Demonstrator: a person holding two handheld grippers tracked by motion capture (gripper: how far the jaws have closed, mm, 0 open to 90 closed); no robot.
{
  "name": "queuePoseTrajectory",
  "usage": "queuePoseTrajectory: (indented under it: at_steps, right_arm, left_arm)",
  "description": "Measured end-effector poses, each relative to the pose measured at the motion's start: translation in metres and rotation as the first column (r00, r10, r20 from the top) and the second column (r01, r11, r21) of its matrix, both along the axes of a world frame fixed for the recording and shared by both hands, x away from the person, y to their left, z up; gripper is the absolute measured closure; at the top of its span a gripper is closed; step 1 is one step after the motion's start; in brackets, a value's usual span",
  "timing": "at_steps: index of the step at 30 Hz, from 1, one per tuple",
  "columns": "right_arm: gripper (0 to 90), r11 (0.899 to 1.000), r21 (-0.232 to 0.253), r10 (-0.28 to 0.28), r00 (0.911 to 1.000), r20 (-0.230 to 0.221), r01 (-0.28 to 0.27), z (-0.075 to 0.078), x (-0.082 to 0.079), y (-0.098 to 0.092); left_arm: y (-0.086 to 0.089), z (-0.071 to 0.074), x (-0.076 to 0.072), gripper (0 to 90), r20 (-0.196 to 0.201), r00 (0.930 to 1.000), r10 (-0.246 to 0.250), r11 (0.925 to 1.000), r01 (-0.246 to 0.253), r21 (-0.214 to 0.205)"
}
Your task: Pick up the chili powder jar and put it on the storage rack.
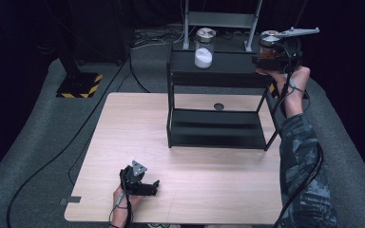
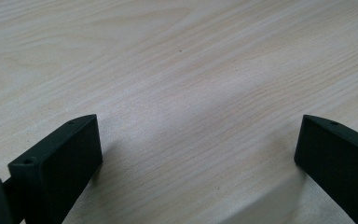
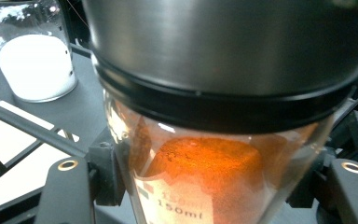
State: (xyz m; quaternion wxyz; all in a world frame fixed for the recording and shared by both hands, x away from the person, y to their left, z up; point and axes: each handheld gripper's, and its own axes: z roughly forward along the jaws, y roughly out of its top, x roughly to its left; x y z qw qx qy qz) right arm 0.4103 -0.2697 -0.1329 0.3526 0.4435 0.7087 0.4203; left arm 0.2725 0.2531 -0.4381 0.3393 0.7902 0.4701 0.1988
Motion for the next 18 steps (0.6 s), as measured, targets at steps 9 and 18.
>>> queuePoseTrajectory:
  at_steps: [9, 18]
  right_arm:
    - [31.1, 0.999, 0.033, -0.018, 0.9998, -0.009, 0.018, -0.011, 0.019, 0.004]
    - [31.1, 0.997, 0.063, -0.049, 0.9988, -0.005, 0.049, -0.020, 0.031, 0.008]
  left_arm:
    - [0.000, 0.000, 0.000, 0.1, -0.001, 1.0000, -0.003, 1.0000, 0.003, 0.004]
    - [0.000, 0.000, 0.000, 0.1, -0.001, 1.0000, -0.002, 1.0000, 0.002, 0.003]
